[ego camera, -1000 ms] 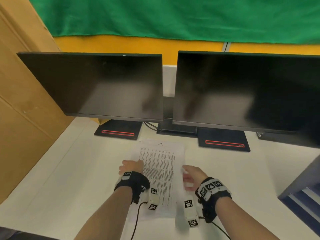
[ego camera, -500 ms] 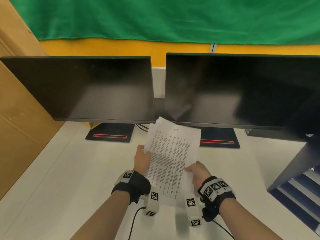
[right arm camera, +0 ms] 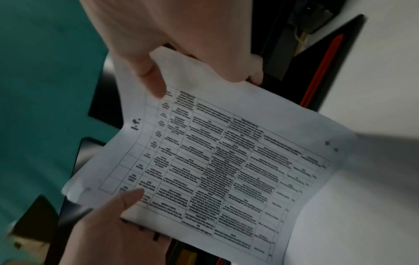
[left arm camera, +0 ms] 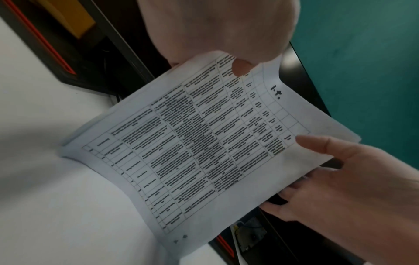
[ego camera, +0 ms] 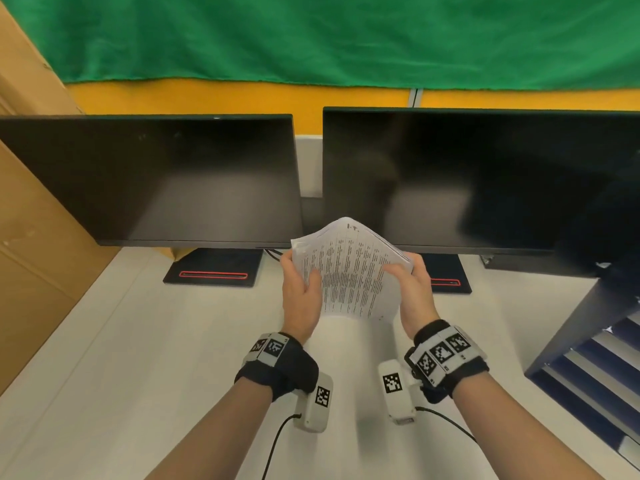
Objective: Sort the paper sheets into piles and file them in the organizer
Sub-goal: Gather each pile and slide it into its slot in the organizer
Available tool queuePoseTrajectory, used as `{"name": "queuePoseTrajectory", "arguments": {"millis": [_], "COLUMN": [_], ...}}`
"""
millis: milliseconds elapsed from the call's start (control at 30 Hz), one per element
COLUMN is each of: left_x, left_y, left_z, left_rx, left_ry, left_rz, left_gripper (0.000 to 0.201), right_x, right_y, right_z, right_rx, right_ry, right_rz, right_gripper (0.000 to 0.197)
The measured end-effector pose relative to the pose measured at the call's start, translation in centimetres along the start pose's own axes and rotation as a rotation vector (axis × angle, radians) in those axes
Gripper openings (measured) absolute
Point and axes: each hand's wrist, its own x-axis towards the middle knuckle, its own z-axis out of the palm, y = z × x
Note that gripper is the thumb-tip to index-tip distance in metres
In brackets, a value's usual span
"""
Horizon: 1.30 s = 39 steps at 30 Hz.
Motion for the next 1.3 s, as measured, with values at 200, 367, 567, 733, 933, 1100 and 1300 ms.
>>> {"name": "queuePoseTrajectory", "arguments": {"millis": [200,367,567,733,933,1100,1300], "left_x": [1.1,1.8,1.8,1.9,-0.5,-4.5,-10.9], "left_y": [0.2,0.0,-1.5,-2.4,0.2,-0.8,-2.0], "left_z": [-0.1,-0.1,0.2,1.4,6.2,11.2,16.6], "left_rx": [0.019,0.069,0.033,0.058,0.183,0.415,0.418], "left_ry": [0.041,0.048,-0.009,-0.048,-0.225,-0.605,-1.127], "left_rz": [-0.035,-0.046,-0.163,-0.2,-0.066,-0.059,-0.22], "left_gripper": [0.024,0.016,0.021,0.031,0.029,0.015,0.035], "right_x": [-0.6,-0.6,-0.8,-1.8,-3.5,-6.6,-13.6], "right_y": [-1.4,-1.6,-2.0,-1.9,-0.3,4.9,10.4], "right_z": [0.1,-0.8,-1.3,-2.2,-7.9,-15.2,-24.2], "right_rx": [-0.423,-0.757,-0.638,-0.286,-0.039,-0.125,-0.244], "right_ry": [0.086,-0.003,0.071,0.148,0.292,0.581,0.911], "right_rz": [-0.382,-0.523,-0.52,-0.228,0.041,0.215,0.458], "right_gripper": [0.044,0.059,0.016,0.052,0.032,0.027,0.029]}}
